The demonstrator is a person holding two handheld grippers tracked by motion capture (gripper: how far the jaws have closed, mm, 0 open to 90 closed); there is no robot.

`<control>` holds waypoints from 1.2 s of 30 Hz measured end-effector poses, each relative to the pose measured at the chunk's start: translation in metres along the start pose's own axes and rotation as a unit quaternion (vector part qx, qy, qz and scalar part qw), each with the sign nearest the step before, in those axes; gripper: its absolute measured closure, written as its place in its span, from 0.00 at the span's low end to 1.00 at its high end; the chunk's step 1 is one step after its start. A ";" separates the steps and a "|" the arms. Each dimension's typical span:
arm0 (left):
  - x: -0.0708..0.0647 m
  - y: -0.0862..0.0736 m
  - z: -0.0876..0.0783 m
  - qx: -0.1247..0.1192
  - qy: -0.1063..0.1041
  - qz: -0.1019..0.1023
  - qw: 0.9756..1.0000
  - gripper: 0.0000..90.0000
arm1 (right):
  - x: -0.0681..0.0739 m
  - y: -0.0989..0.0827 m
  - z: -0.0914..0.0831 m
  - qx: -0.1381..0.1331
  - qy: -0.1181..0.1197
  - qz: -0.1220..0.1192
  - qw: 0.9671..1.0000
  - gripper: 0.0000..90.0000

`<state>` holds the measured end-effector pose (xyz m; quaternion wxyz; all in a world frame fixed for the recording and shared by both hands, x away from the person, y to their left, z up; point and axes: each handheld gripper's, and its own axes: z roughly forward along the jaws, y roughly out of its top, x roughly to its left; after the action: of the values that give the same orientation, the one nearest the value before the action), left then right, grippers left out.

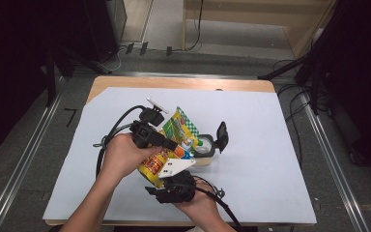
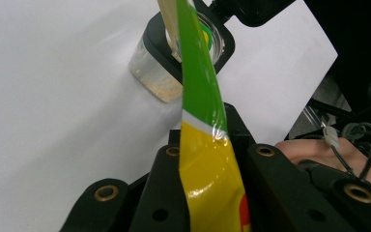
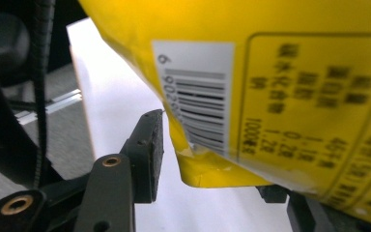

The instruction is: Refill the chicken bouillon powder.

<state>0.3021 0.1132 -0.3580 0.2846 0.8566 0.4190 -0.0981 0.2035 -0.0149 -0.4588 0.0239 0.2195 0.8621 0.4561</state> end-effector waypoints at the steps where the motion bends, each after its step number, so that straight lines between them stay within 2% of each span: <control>1: 0.000 0.000 0.000 0.000 0.000 0.000 1.000 0.95 | 0.000 0.000 0.000 0.004 -0.002 0.000 1.000 0.63; 5: 0.000 0.001 0.002 -0.002 0.000 0.001 1.000 0.95 | -0.003 0.000 -0.001 0.004 -0.006 0.005 1.000 0.68; 9: 0.000 0.002 0.000 -0.009 -0.004 0.001 1.000 0.94 | -0.005 0.000 -0.003 -0.012 0.013 0.016 1.000 0.70; 12: -0.001 0.002 -0.001 -0.014 -0.007 0.002 1.000 0.92 | -0.005 0.000 -0.004 -0.017 0.016 0.019 1.000 0.71; 13: -0.001 0.002 -0.002 -0.020 -0.018 0.002 1.000 0.91 | -0.005 0.001 -0.005 -0.025 0.022 0.024 0.999 0.72; 16: -0.001 0.002 -0.005 -0.018 -0.025 0.004 1.000 0.84 | -0.006 0.002 -0.007 -0.036 0.028 0.030 0.998 0.72; 20: -0.003 0.001 -0.008 -0.019 -0.023 0.007 1.000 0.78 | -0.009 0.002 -0.010 -0.049 0.037 0.041 0.997 0.72; 22: -0.004 0.001 -0.009 -0.019 -0.023 0.003 1.000 0.76 | -0.010 0.002 -0.010 -0.055 0.041 0.048 0.996 0.72; 25: -0.003 0.000 -0.009 -0.007 -0.016 -0.002 1.000 0.73 | -0.012 0.001 -0.011 -0.060 0.052 0.061 0.995 0.73; 29: -0.002 -0.001 -0.010 -0.004 -0.019 -0.006 1.000 0.71 | -0.012 0.001 -0.010 -0.058 0.050 0.061 0.995 0.73; 31: -0.001 -0.001 -0.011 -0.005 -0.022 -0.009 1.000 0.70 | -0.014 0.000 -0.010 -0.061 0.056 0.070 0.994 0.73; 32: 0.001 -0.002 -0.011 -0.007 -0.025 -0.017 0.999 0.69 | -0.015 0.000 -0.011 -0.063 0.058 0.074 0.994 0.73; 33: 0.001 -0.002 -0.011 -0.007 -0.025 -0.017 0.999 0.69 | -0.016 0.000 -0.011 -0.064 0.059 0.079 0.993 0.74; 34: 0.003 -0.002 -0.011 -0.008 -0.031 -0.033 0.999 0.69 | -0.017 0.000 -0.011 -0.063 0.059 0.079 0.993 0.74; 36: 0.005 -0.002 -0.011 -0.004 -0.031 -0.036 0.999 0.70 | -0.017 0.000 -0.011 -0.062 0.058 0.079 0.993 0.74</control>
<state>0.3028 0.1236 -0.3520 0.2969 0.8366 0.4406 -0.1335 0.2161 -0.0305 -0.4551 -0.0484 0.2579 0.8121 0.5212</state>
